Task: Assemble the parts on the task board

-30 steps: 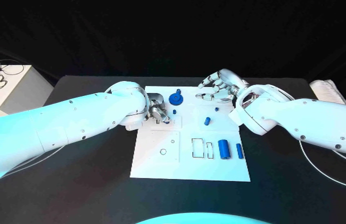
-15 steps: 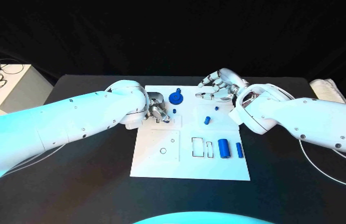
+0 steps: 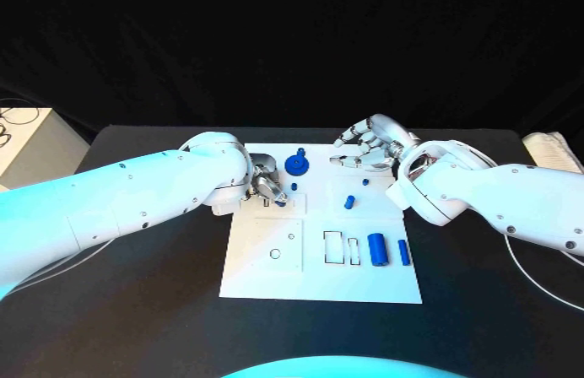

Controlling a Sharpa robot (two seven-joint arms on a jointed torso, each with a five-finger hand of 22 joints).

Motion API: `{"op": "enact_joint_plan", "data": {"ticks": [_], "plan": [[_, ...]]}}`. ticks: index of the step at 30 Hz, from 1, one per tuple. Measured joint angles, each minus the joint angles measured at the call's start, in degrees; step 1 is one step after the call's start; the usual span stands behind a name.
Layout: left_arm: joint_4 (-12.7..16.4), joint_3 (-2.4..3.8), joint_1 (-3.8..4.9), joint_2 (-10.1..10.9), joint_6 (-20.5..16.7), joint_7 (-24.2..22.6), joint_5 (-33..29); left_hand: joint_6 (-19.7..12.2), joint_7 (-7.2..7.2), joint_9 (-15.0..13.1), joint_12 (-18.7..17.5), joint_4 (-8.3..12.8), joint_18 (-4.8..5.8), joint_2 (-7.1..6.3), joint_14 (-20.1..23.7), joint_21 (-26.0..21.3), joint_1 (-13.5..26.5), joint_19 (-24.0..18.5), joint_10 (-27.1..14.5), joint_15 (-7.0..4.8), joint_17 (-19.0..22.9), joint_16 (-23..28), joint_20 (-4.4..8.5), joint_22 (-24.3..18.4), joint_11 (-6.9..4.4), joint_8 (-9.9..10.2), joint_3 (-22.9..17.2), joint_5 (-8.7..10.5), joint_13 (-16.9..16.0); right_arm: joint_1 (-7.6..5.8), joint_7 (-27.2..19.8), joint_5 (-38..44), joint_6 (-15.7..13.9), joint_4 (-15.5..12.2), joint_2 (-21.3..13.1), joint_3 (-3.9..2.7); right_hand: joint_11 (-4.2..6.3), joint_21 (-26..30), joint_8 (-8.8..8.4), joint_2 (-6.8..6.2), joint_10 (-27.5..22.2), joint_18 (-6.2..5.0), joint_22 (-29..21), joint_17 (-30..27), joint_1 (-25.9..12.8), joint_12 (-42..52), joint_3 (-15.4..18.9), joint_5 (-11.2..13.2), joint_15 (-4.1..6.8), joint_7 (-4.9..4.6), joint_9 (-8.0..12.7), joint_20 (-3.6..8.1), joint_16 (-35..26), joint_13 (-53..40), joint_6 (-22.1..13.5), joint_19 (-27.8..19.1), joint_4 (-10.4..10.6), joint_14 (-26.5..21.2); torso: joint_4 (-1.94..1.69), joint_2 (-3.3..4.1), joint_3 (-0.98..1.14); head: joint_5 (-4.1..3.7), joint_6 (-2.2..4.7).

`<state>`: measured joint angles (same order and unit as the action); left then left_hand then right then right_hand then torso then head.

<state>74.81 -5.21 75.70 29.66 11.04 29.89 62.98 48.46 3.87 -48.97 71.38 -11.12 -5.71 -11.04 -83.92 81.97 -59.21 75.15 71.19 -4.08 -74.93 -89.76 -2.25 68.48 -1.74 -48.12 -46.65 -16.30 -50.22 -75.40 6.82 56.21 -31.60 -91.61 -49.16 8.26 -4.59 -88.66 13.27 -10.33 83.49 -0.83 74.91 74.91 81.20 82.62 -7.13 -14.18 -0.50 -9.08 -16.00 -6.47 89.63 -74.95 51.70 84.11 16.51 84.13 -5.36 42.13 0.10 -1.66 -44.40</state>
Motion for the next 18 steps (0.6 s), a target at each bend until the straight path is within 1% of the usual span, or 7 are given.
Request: {"op": "enact_joint_plan", "data": {"ticks": [5, 7, 8, 11, 12, 14, 18], "plan": [[-0.3, 0.02, 0.05, -0.2, 0.4, 0.0, -0.1, 0.0, 0.0, 0.0, 0.0, 0.3, 0.0, 0.2, 0.0, 0.0, 0.2, 0.0, 0.1, -0.05, 0.0, 0.0, 0.0, 0.1, -0.1, 0.0, 0.3, 0.03, -0.2, 0.0, 0.0, 0.0, 0.0, 0.0, 0.0, 0.0, 0.0, 0.0, 0.0, 0.0, 0.0, 0.0, 0.0, 0.0, 0.0, 0.0, 0.0, 0.0, 0.0, 0.0, 0.0, 0.0, 0.0, 0.0, 0.0, 0.0, 0.0, 0.0, -0.02, 0.0, 0.01, -0.03, -0.07], [-0.3, 0.03, 0.06, -0.2, 0.5, 0.0, -0.2, 0.0, 0.0, 0.0, 0.0, 0.4, 0.0, 0.45, -0.2, 0.0, 0.5, 0.0, 0.1, -0.22, 0.0, 0.0, 0.0, 0.1, -0.1, 0.0, 0.4, 0.03, -0.3, 0.0, 0.0, 0.0, 0.0, 0.0, 0.0, 0.0, 0.0, 0.0, 0.0, 0.0, 0.0, 0.0, 0.0, 0.0, 0.0, 0.0, 0.0, 0.0, 0.0, 0.0, 0.0, 0.0, 0.0, 0.0, 0.0, 0.0, 0.0, 0.0, -0.04, -0.01, 0.01, -0.04, -0.08], [-0.4, 0.03, 0.06, -0.2, 0.5, 0.0, -0.2, 0.1, 0.13, -0.1, 0.0, 0.6, 0.0, 0.65, -0.2, 0.0, 0.7, 0.0, 0.5, -0.23, 0.0, 0.0, 0.0, 0.1, -0.31, 0.0, 0.6, 0.03, -0.3, 0.0, 0.0, 0.0, 0.0, 0.0, 0.0, 0.0, 0.0, 0.0, 0.0, 0.0, 0.0, 0.0, 0.0, 0.0, 0.0, 0.0, 0.0, 0.0, 0.0, 0.0, 0.0, 0.0, 0.0, 0.0, 0.0, 0.0, 0.0, 0.0, -0.05, -0.02, 0.02, -0.05, -0.08], [-0.4, 0.03, 0.07, -0.3, 0.6, 0.0, -0.2, 0.2, 0.21, -0.9, 0.0, 0.8, 0.0, 1.07, -0.2, 0.0, 1.2, 0.2, 0.5, -0.23, 0.0, 0.0, 0.21, 0.1, -0.31, 0.0, 0.8, 0.03, -0.3, 0.0, 0.0, 0.0, 0.0, 0.0, 0.0, 0.0, 0.0, 0.0, 0.0, 0.0, 0.0, 0.0, 0.0, 0.0, 0.0, 0.0, 0.0, 0.0, 0.0, 0.0, 0.0, 0.0, 0.0, 0.0, 0.0, 0.0, 0.0, 0.0, -0.05, -0.02, 0.02, -0.08, -0.08], [-0.4, 0.04, 0.07, -0.3, 0.6, 0.0, -0.2, 0.2, 0.21, -1.3, 0.0, 0.8, 0.1, 1.07, -0.2, 0.0, 1.2, 0.2, 0.5, -0.23, 0.0, 0.0, 0.21, 0.2, -0.31, 0.0, 0.8, 0.04, -0.3, 0.0, 0.0, 0.0, 0.0, 0.0, 0.0, 0.0, 0.0, 0.0, 0.0, 0.0, 0.0, 0.0, 0.0, 0.0, 0.0, 0.0, 0.0, 0.0, 0.0, 0.0, 0.0, 0.0, 0.0, 0.0, 0.0, 0.0, 0.0, 0.0, -0.05, -0.02, 0.02, -0.08, -0.08], [-0.4, 0.04, 0.08, -0.3, 0.6, 0.0, -0.2, 0.2, 0.21, -1.5, 0.0, 1.0, 0.91, 1.07, -0.1, 0.0, 1.2, 0.2, 0.5, -0.35, 0.0, 0.0, 0.21, 0.2, -0.32, 0.0, 1.0, 0.04, -0.4, 0.0, 0.0, 0.0, 0.0, 0.0, 0.0, 0.0, 0.0, 0.0, 0.0, 0.0, 0.0, 0.0, 0.0, 0.0, 0.0, 0.0, 0.0, 0.0, 0.0, 0.0, 0.0, 0.0, 0.0, 0.0, 0.0, 0.0, 0.0, 0.0, -0.05, -0.01, 0.02, -0.08, -0.14], [-0.4, 0.04, 0.09, -0.3, 0.7, 0.0, -0.2, 0.3, 0.12, -1.5, 0.0, 1.3, 0.91, 1.07, 0.0, 0.0, 1.2, 0.4, 0.9, -0.45, 0.0, 0.0, 0.42, 0.4, -0.7, 0.1, 1.3, 0.04, -0.6, 0.0, 0.0, 0.0, 0.1, 0.0, 0.0, 0.0, 0.0, 0.0, 0.0, 0.0, 0.0, 0.0, 0.0, 0.0, 0.0, 0.0, 0.0, 0.0, 0.0, 0.0, 0.0, 0.0, 0.0, 0.0, 0.0, 0.0, 0.0, 0.0, -0.03, -0.01, 0.02, -0.07, -0.25]]}}
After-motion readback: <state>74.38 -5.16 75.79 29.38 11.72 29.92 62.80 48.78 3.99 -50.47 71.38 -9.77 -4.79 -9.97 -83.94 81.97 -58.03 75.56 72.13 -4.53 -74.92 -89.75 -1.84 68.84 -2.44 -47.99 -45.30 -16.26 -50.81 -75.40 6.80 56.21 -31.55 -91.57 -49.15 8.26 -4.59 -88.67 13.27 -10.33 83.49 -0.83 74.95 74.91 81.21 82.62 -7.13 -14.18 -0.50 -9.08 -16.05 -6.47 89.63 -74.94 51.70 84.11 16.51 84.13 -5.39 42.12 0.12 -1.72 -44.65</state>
